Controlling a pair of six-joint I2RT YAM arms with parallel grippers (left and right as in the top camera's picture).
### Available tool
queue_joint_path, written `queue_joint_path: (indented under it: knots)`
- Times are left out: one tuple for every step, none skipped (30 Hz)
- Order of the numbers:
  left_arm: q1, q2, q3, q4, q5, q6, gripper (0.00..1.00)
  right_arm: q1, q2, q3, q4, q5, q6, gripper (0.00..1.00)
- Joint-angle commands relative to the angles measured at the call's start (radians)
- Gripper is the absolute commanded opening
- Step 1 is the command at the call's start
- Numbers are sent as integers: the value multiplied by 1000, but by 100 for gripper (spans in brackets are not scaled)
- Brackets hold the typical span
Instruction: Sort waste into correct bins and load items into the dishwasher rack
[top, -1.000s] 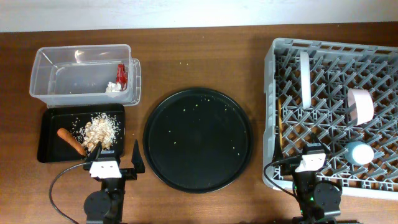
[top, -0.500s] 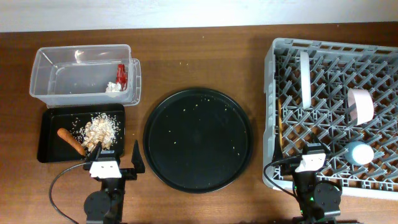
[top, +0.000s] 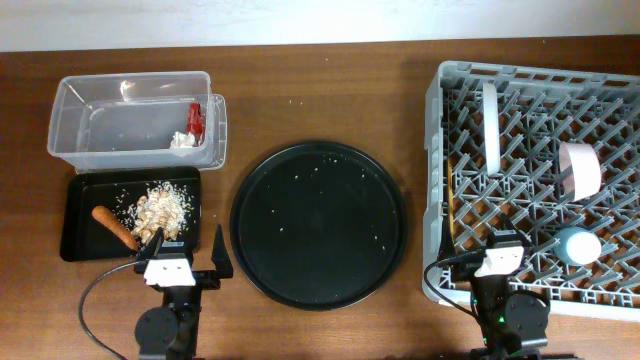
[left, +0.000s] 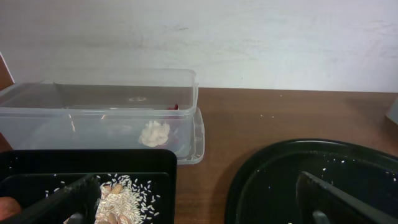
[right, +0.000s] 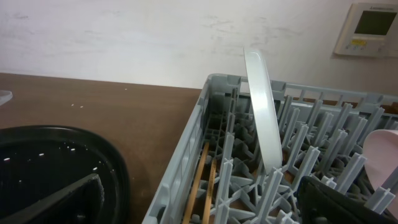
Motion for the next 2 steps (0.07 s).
queue_joint_path:
  knots:
    - [4,-5,-3,-3,-1,19,99,7,-6,-6,-5,6,1,99]
    - [4,-5,-3,-3,-1,19,99,7,-6,-6,-5,5,1,98]
